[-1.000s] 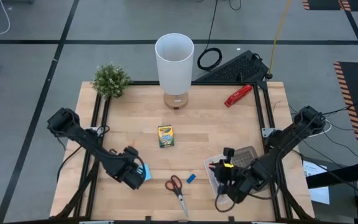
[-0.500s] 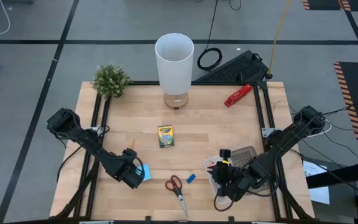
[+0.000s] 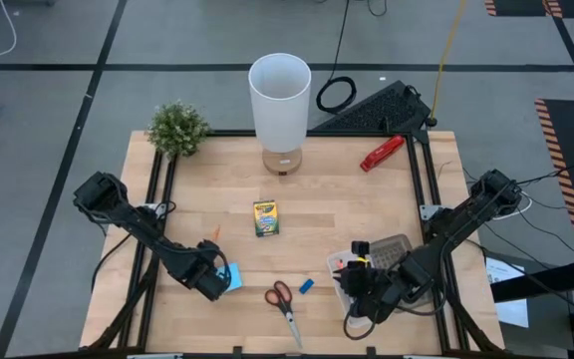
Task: Pack school essentials
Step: Put the yellow pencil into the supplies box
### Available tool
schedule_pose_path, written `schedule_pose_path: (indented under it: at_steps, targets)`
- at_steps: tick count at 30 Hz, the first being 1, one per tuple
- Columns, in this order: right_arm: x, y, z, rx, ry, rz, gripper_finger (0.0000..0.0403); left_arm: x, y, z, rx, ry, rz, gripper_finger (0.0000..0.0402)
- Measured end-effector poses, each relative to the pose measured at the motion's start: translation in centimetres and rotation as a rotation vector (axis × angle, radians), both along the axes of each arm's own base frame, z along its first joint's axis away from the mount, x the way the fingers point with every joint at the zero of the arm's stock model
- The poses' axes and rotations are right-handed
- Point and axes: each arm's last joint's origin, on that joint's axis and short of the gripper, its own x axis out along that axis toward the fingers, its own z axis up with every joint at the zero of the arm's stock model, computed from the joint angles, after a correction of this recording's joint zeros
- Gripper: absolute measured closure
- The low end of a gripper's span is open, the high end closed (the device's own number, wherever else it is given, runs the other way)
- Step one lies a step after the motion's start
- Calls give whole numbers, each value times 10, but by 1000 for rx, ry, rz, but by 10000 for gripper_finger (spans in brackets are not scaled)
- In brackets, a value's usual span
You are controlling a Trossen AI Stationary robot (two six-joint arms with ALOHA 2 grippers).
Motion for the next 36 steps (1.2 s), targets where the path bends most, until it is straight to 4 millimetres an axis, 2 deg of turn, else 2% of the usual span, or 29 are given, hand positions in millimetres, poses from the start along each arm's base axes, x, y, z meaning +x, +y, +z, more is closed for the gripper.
schedule_pose_path:
  at_steps: [5, 9, 17, 24, 27, 32, 36]
  targets:
    - [1, 1, 1, 6, -9, 1, 359, 0, 0, 0, 2, -3, -2, 365]
    - [1, 1, 1, 8, -11, 2, 359, 0, 0, -1, 15, -8, -6, 391]
    - [1, 1, 1, 8, -11, 2, 359, -1, 2, 0, 28, -7, -11, 368]
    - [2, 2, 1, 17, -22, 2, 359, -9, 10, 14, 95, -18, -62, 386]
    - [3, 3, 2, 26, -38, 7, 359, -13, 13, 21, 100, -25, -109, 390]
    - [9, 4, 6, 53, -92, 11, 359, -11, 13, 31, 92, -118, -196, 375]
    - [15, 5, 11, 67, -172, -12, 359, -4, 9, 41, 85, -157, -317, 377]
